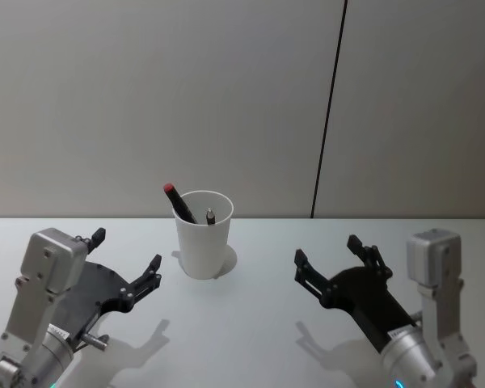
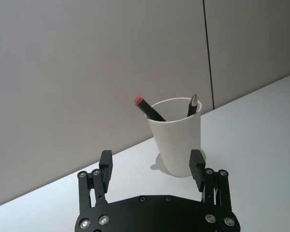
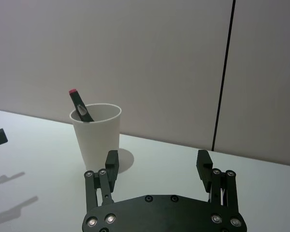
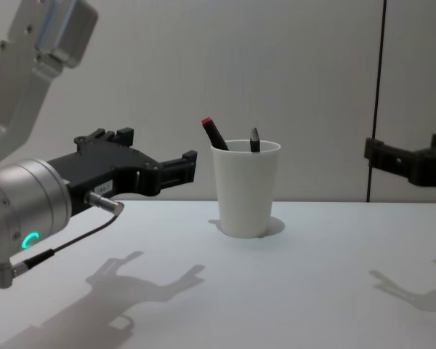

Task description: Place the pen into the pen holder.

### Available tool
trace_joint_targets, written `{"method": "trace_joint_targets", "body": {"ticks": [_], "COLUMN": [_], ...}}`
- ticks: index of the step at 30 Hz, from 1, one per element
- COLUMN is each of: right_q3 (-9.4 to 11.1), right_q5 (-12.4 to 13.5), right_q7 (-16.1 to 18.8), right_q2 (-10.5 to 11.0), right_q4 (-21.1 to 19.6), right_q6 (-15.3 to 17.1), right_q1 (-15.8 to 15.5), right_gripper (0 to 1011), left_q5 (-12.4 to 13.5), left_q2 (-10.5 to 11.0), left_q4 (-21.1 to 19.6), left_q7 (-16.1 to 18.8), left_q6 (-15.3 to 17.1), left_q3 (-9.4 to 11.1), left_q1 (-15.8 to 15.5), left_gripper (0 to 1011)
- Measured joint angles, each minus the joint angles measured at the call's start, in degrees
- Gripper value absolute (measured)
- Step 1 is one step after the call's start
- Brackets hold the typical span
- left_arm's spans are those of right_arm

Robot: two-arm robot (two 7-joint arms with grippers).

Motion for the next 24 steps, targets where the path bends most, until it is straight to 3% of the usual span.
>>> {"method": "trace_joint_targets", "body": {"ticks": [9,24], "right_q3": [1.1,1.25], "right_q5": [-0.77,-0.83], "right_q7": [0.35,0.4], "right_q2": [1.2,1.35], "right_q4": [-2.27,-2.52], "right_q6": [0.01,0.02], "right_q1": [-3.22,-3.57], "right_gripper": [1001,1001], "left_q5": [0.88,0.89], "left_q2": [-0.29,-0.27], "left_q4": [0.03,0.03], "left_q7": [2.54,2.58], "left_q6": [1.81,1.85], "left_q3": [1.01,1.01], "left_q1": [-0.35,-0.33], "left_gripper": [999,1000]}}
